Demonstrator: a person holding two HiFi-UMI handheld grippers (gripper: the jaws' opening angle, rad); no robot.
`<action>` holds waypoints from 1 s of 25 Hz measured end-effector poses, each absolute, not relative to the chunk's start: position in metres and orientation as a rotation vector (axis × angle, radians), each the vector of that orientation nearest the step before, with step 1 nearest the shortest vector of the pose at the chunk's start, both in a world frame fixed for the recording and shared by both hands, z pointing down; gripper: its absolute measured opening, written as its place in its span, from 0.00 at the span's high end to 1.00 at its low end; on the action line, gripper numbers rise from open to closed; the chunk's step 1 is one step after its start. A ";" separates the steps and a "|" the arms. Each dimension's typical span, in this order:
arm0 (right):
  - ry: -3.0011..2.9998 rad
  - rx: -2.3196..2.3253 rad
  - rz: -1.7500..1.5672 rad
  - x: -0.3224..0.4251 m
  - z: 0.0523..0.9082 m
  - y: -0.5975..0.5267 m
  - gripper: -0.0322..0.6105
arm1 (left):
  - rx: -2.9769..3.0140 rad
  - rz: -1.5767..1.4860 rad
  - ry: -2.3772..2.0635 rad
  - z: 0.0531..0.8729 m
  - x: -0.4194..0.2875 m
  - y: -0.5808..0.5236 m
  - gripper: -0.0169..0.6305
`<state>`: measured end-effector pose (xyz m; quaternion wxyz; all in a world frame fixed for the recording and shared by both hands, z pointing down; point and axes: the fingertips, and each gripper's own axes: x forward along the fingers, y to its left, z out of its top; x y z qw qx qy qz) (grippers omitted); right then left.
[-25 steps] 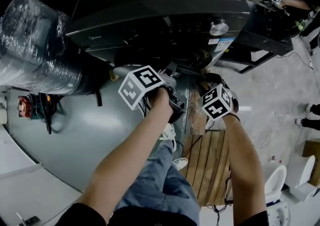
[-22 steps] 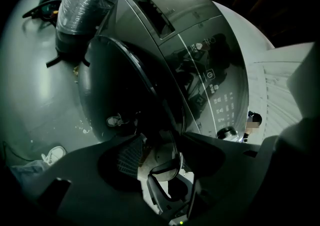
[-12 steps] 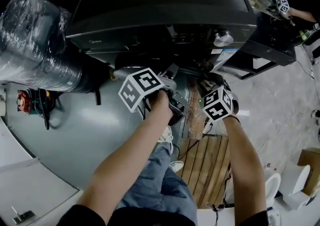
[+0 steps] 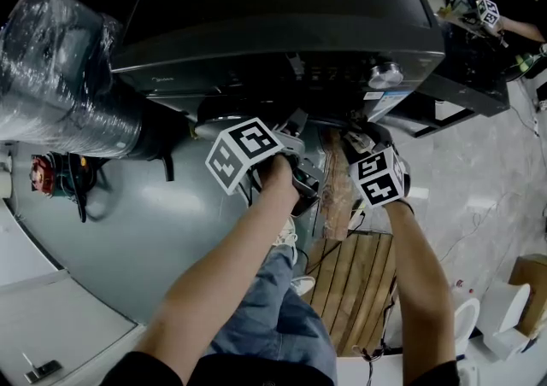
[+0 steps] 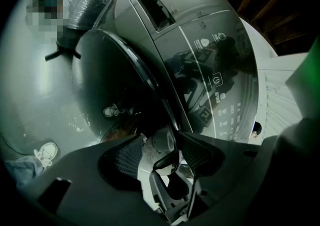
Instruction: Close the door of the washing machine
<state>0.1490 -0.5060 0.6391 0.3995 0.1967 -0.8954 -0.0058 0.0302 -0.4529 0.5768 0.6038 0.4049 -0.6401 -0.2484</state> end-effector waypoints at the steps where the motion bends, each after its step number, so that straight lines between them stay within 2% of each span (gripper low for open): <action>1: -2.273 0.532 0.000 0.150 0.637 -0.510 0.65 | 0.941 -0.579 -1.482 0.577 0.029 -0.455 0.58; 25: -2.166 0.557 -0.093 0.141 0.642 -0.534 0.66 | 0.932 -0.618 -1.454 0.579 0.024 -0.472 0.58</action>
